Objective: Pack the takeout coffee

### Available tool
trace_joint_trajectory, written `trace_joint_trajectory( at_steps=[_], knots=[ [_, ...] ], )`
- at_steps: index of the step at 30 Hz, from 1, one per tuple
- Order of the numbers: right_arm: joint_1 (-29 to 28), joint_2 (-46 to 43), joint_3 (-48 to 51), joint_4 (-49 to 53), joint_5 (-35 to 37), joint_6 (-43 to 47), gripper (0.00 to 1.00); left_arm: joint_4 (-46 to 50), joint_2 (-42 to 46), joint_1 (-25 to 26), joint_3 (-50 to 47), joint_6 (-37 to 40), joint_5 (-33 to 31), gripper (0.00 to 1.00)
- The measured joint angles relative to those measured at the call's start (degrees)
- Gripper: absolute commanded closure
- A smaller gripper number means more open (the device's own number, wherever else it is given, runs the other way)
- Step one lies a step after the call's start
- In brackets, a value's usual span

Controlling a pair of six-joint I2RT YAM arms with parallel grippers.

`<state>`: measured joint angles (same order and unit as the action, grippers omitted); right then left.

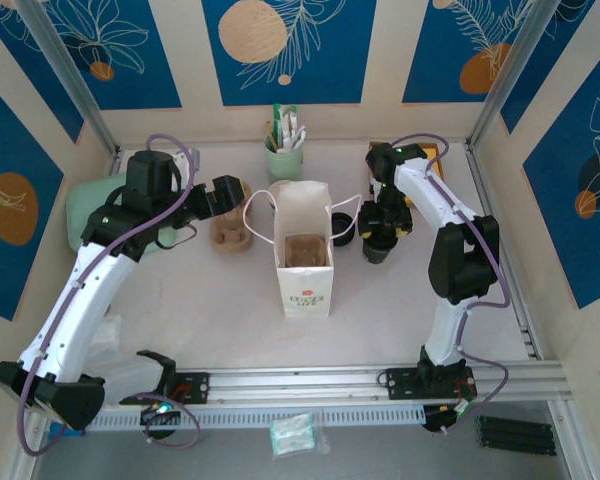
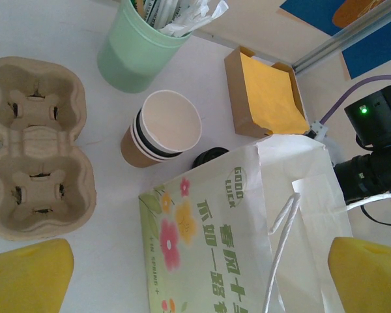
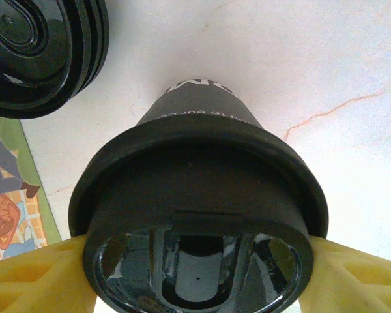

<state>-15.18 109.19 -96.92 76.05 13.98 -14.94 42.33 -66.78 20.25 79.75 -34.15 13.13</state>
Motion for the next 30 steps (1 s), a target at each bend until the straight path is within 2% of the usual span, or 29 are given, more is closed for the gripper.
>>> trace_joint_trajectory(
  at_steps=[30],
  knots=[
    [-1.42, -7.89, 9.38, -5.70, -0.07, -1.99, 0.32, 0.13, 1.40, 0.00, 0.00, -0.02, 1.05, 0.00]
  ],
)
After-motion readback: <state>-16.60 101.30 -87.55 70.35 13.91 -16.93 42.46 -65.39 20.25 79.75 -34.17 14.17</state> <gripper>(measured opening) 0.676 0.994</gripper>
